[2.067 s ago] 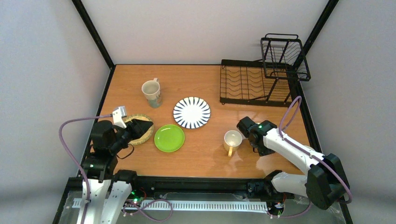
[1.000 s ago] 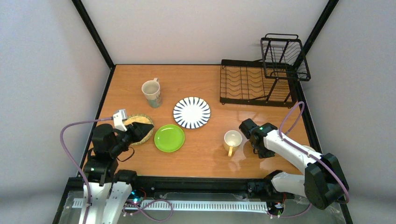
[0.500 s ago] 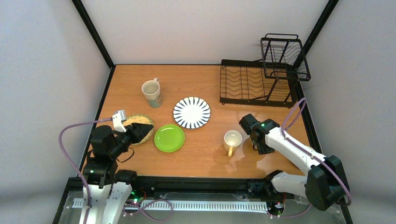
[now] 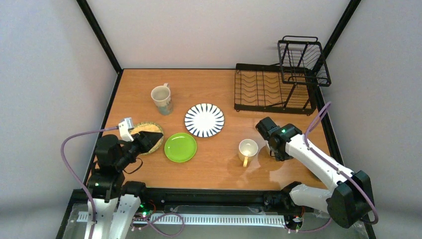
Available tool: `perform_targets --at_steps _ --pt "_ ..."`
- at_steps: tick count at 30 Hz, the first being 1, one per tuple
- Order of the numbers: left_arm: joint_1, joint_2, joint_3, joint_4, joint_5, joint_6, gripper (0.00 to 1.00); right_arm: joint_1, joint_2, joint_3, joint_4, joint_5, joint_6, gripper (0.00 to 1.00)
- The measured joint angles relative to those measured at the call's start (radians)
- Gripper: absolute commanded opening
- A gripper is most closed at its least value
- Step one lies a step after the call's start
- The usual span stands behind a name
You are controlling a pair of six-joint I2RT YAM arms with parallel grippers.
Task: Load the mixed dishes into the dish rack
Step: Place the bowl at the center of the board.
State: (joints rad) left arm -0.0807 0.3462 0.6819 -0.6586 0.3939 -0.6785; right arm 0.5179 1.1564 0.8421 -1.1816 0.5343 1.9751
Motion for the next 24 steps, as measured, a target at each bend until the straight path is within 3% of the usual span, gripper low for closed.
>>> perform_targets --at_steps 16,24 --pt "0.000 -0.026 0.015 -0.023 0.008 -0.015 0.99 0.037 -0.048 -0.040 -0.011 -0.015 0.000 0.80" --pt "0.000 0.021 0.016 -0.012 0.008 -0.024 0.99 0.048 0.075 0.189 -0.015 0.045 -0.173 0.80"
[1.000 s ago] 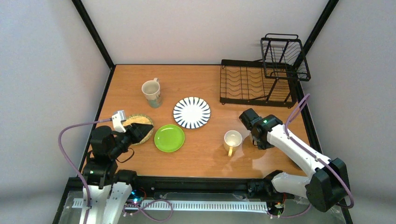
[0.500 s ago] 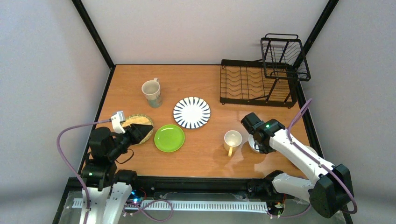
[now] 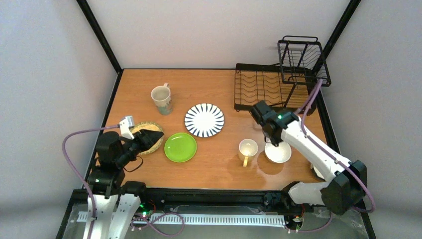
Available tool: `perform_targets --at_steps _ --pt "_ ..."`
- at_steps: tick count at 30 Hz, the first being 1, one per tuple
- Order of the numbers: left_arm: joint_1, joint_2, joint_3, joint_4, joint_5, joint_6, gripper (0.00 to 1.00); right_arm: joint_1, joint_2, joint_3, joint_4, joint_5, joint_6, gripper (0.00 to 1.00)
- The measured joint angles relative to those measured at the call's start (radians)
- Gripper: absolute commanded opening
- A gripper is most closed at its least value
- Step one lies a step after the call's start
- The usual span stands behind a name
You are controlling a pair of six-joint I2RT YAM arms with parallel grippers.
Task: Load the mixed dishes into the dish rack
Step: Place the bowl at the center of the board.
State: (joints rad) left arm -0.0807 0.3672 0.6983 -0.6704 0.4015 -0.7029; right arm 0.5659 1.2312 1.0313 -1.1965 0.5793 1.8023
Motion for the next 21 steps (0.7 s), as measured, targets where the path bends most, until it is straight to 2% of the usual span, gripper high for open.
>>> perform_targets --at_steps 4,6,12,21 --pt "0.000 0.056 0.000 0.014 -0.008 0.001 0.99 0.000 0.121 0.181 0.082 0.039 -0.213 0.80" --pt "0.000 0.095 0.005 0.020 -0.017 0.005 0.99 0.001 0.159 0.222 0.126 0.040 -0.294 0.80" --pt "0.000 0.218 0.051 0.035 -0.063 0.034 1.00 0.001 0.402 0.432 0.278 0.005 -0.594 0.80" --pt "0.000 0.469 0.124 0.106 -0.117 0.081 0.99 0.000 0.813 0.850 0.337 -0.071 -0.871 0.80"
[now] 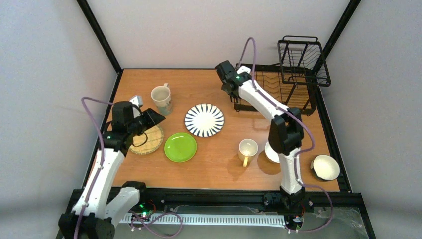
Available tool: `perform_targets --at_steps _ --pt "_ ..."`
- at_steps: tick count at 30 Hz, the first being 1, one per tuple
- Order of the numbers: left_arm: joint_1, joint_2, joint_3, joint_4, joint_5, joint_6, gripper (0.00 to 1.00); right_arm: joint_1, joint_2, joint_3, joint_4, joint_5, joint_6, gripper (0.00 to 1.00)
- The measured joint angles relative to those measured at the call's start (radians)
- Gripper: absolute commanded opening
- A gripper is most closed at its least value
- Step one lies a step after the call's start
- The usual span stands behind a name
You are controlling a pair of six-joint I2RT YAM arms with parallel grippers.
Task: Load the mixed dishes into the dish rack
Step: Place the bowl at the center of the board, then move the plate to the center of the board.
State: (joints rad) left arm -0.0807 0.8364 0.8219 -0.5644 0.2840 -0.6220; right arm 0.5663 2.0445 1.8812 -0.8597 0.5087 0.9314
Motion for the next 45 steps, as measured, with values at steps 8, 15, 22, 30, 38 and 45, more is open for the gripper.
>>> perform_targets --at_steps 8,15,22,30,38,45 --pt "0.000 0.184 0.040 0.055 -0.007 0.026 0.99 -0.016 0.214 0.215 0.000 -0.093 -0.135 0.79" --pt "0.000 0.272 0.060 0.086 -0.003 0.049 0.98 -0.021 0.378 0.362 -0.007 -0.219 -0.215 0.79" --pt "0.000 0.294 0.060 0.086 0.000 0.071 0.98 -0.021 0.415 0.366 -0.008 -0.322 -0.262 0.78" --pt "-0.004 0.313 0.060 0.086 0.019 0.084 0.98 -0.021 0.417 0.365 -0.009 -0.373 -0.308 0.78" --pt "-0.016 0.336 0.052 0.085 0.037 0.093 0.97 -0.021 0.452 0.364 0.000 -0.424 -0.348 0.78" --pt "-0.027 0.338 0.045 0.081 0.045 0.095 0.97 -0.023 0.525 0.450 0.005 -0.468 -0.377 0.79"
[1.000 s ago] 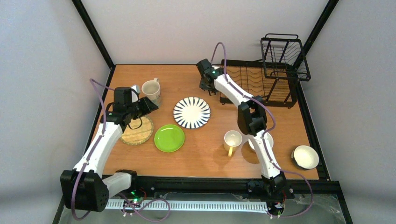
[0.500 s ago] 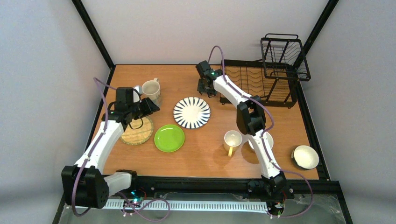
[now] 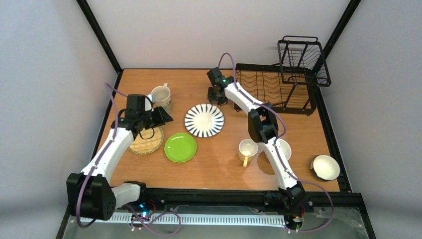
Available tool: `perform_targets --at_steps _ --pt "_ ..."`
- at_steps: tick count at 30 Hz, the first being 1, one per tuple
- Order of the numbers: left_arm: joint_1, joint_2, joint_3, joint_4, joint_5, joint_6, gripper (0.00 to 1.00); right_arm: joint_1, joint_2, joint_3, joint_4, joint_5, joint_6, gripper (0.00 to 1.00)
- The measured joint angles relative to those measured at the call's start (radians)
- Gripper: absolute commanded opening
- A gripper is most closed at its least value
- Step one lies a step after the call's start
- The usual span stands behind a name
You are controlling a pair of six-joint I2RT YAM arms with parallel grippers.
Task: Load the mixed dishes into the dish rack
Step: Move the plate to the center of the board.
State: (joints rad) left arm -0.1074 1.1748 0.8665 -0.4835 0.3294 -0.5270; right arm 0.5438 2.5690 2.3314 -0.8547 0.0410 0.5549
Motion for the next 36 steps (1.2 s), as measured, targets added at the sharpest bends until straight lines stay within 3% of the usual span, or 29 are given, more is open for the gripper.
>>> perform_targets --at_steps 13,36 --pt "-0.018 0.006 -0.010 -0.007 0.005 0.000 0.96 0.006 0.012 0.010 0.012 -0.042 -0.046 0.78" --pt "-0.024 -0.089 -0.063 -0.086 -0.012 0.001 0.96 0.110 -0.142 -0.262 0.076 0.019 -0.062 0.79"
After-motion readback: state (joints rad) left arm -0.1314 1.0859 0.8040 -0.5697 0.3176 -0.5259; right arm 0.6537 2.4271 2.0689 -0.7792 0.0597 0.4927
